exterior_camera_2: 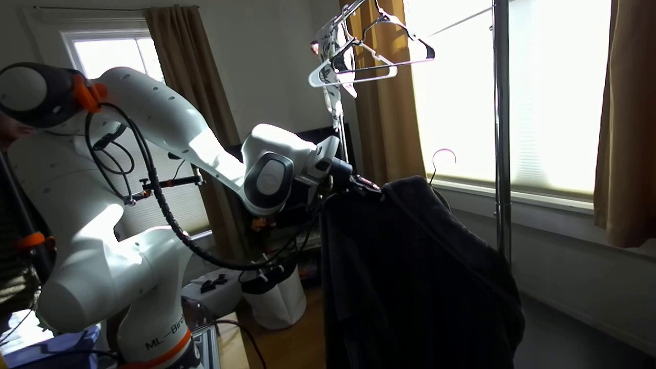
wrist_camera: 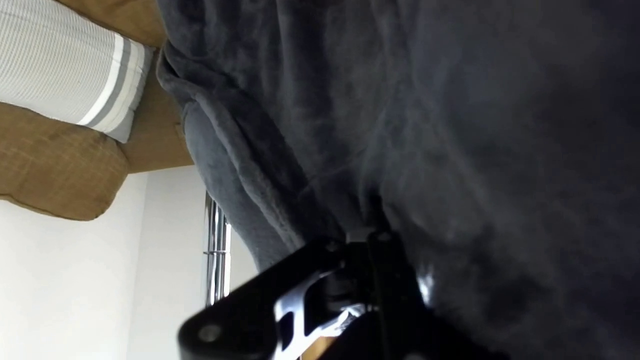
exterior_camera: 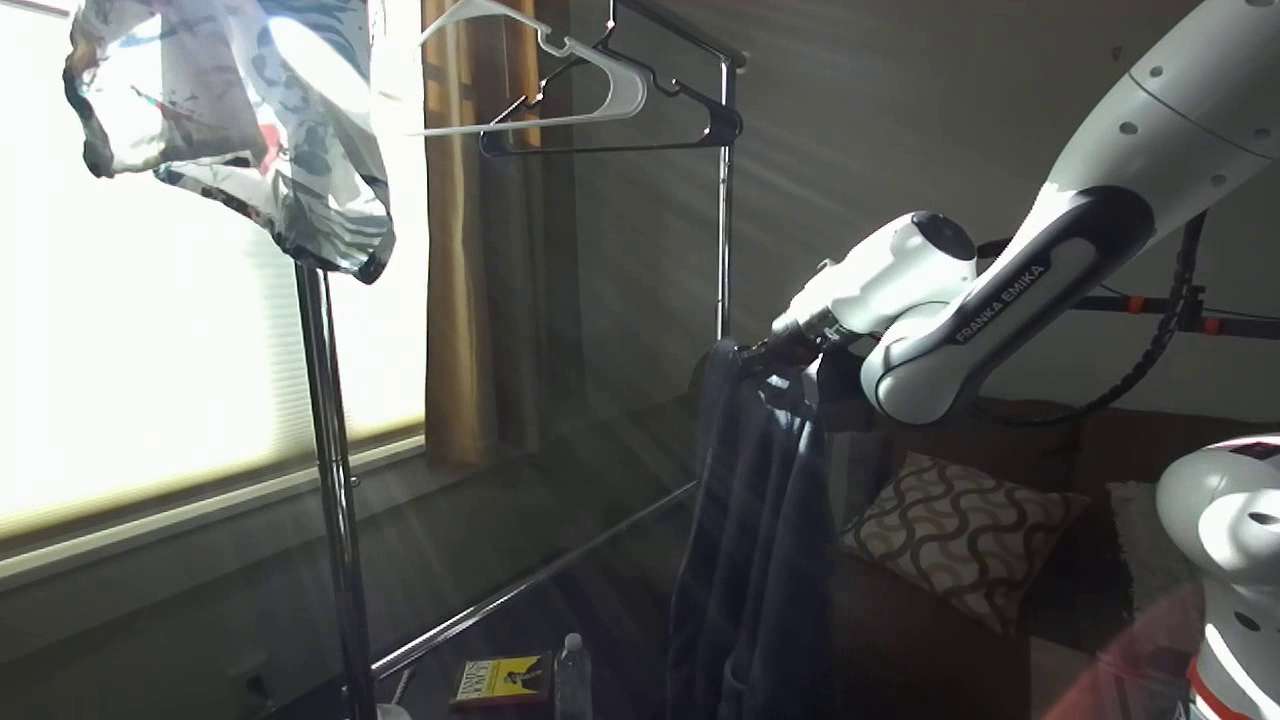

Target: Move the hanger with the rob to the top rod

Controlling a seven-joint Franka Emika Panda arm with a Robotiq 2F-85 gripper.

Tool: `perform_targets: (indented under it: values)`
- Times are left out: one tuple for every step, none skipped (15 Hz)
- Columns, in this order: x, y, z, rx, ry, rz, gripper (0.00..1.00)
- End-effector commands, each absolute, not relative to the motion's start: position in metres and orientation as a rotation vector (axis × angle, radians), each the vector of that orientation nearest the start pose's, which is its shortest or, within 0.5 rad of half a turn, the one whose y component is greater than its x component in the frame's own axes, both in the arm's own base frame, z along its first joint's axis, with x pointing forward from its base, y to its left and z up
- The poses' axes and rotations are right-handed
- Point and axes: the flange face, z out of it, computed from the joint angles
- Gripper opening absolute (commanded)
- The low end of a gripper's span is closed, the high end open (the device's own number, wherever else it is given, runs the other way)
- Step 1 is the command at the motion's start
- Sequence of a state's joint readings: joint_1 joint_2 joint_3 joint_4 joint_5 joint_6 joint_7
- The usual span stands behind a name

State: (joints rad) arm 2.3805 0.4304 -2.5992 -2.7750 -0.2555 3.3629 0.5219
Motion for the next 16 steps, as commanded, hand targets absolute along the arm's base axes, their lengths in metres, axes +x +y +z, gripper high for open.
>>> perform_targets:
  values:
    - [0.41,-0.047,0.461,-2.712,0.474,-1.719,0.02]
    - [0.408,-0.049,0.467,-2.688,0.489,-1.759,0.02]
    - [0.404,-0.054,0.475,-2.659,0.541,-1.796,0.02]
    - [0.4,-0.06,0.484,-2.638,0.613,-1.823,0.02]
    - [0.411,-0.061,0.449,-2.74,0.61,-1.636,0.07]
    - [0.408,-0.065,0.455,-2.726,0.642,-1.661,0.07]
    - [0.404,-0.075,0.469,-2.686,0.782,-1.763,0.02]
    - [0.401,-0.078,0.477,-2.632,0.881,-1.806,0.02]
    - [0.4,-0.079,0.479,-2.603,0.947,-1.824,0.02]
    - [0.398,-0.077,0.485,-2.568,1.003,-1.854,0.02]
    - [0.396,-0.076,0.49,-2.534,1.059,-1.877,0.02]
    - [0.394,-0.073,0.497,-2.496,1.106,-1.904,0.02]
    - [0.391,-0.07,0.506,-2.453,1.147,-1.928,0.02]
    - [0.387,-0.067,0.514,-2.405,1.204,-1.948,0.02]
    - [0.382,-0.064,0.523,-2.354,1.256,-1.97,0.02]
    - [0.377,-0.062,0.532,-2.306,1.312,-1.988,0.02]
